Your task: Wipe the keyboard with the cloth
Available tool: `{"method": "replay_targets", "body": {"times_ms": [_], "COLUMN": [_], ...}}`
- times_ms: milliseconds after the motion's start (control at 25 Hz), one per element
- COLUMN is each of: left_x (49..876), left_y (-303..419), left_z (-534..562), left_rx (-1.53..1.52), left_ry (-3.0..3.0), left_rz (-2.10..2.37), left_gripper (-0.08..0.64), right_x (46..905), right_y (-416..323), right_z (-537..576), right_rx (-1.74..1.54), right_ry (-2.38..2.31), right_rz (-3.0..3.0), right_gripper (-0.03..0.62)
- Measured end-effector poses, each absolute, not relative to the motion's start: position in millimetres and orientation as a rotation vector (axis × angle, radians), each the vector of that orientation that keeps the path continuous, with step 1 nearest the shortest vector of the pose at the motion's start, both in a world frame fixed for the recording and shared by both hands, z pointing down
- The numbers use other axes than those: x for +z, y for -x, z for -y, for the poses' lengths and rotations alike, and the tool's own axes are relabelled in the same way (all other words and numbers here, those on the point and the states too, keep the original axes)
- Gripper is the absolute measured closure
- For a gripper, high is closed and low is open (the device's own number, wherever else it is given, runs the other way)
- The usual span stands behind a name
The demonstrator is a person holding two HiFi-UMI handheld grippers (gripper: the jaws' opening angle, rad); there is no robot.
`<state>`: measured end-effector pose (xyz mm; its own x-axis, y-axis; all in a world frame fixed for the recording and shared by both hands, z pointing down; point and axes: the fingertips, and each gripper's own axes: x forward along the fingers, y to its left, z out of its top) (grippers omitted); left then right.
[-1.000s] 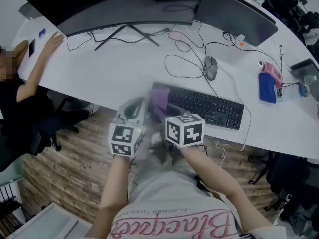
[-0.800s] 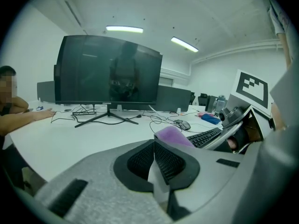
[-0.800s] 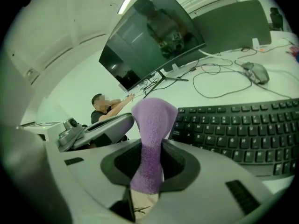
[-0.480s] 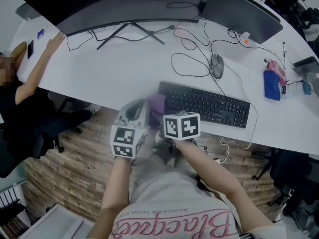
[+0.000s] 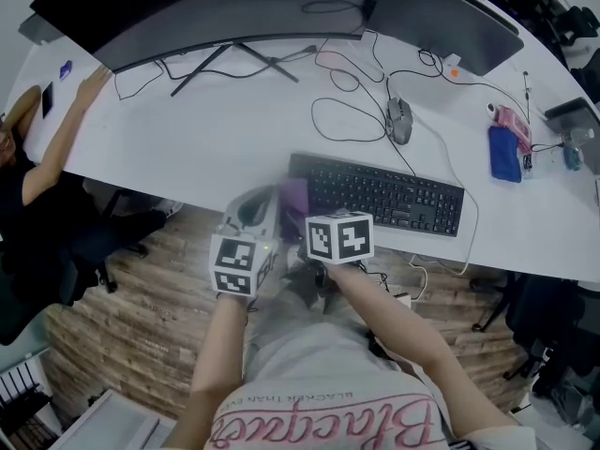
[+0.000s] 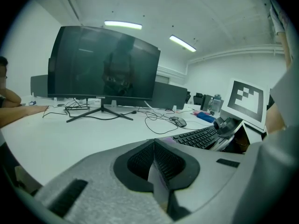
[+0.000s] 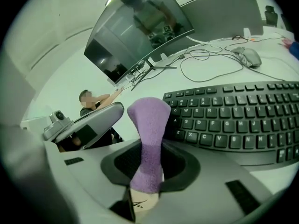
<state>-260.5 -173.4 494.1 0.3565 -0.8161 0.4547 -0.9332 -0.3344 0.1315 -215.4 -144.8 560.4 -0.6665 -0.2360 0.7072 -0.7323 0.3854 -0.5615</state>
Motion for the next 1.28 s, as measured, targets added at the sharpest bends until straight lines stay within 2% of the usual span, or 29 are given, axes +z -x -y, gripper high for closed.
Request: {"method": "replay_targets", "body": {"times_ms": [640, 1280], "left_x": [494, 497], "left_y": [220, 145], "left_z": [179, 183], "left_rx": [0.458, 0.490], "left_ry": [-2.276, -2.348], "left_rz": [1.507, 1.413], "left_gripper": [0.554, 0.554], "right_x": [561, 562], "right_y": [166, 85], "right_z": [149, 151], "right_rx": [1.300, 1.277], "right_ry": [-0.885, -0.995], "right_rz": [2.096, 2.056], "right_gripper": [0.500, 0.500]}}
